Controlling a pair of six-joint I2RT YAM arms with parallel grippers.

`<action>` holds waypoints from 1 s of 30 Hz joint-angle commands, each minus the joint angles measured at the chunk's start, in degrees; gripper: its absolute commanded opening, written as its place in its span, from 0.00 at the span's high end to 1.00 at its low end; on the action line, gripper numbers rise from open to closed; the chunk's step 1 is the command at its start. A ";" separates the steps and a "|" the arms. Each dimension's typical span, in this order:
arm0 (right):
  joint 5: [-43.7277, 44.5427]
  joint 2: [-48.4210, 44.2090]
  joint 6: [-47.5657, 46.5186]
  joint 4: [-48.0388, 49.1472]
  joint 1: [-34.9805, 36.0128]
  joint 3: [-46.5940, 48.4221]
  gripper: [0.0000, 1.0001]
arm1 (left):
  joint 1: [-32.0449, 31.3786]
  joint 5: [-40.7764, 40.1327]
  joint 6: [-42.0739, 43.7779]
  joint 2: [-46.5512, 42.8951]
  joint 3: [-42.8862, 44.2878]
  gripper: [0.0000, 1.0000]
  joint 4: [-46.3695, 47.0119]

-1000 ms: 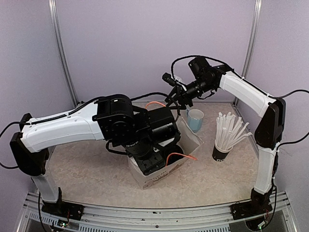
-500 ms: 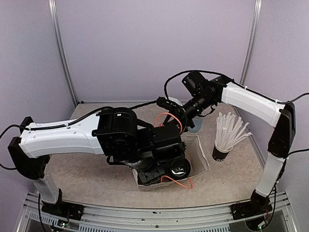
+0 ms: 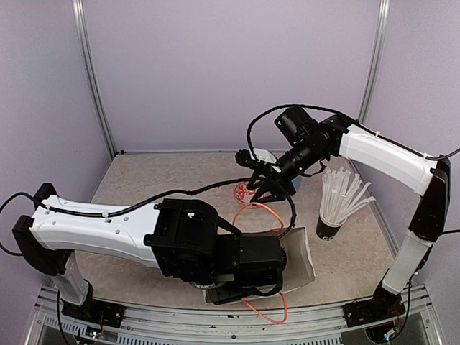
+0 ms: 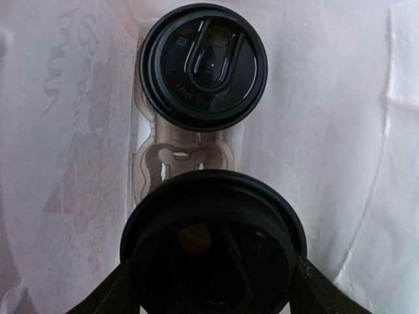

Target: Pack the takeout coffee

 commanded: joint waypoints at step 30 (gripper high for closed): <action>-2.01 17.94 0.83 6.44 -0.48 0.30 0.51 | 5.35 -7.21 -1.00 9.73 -5.31 0.39 0.98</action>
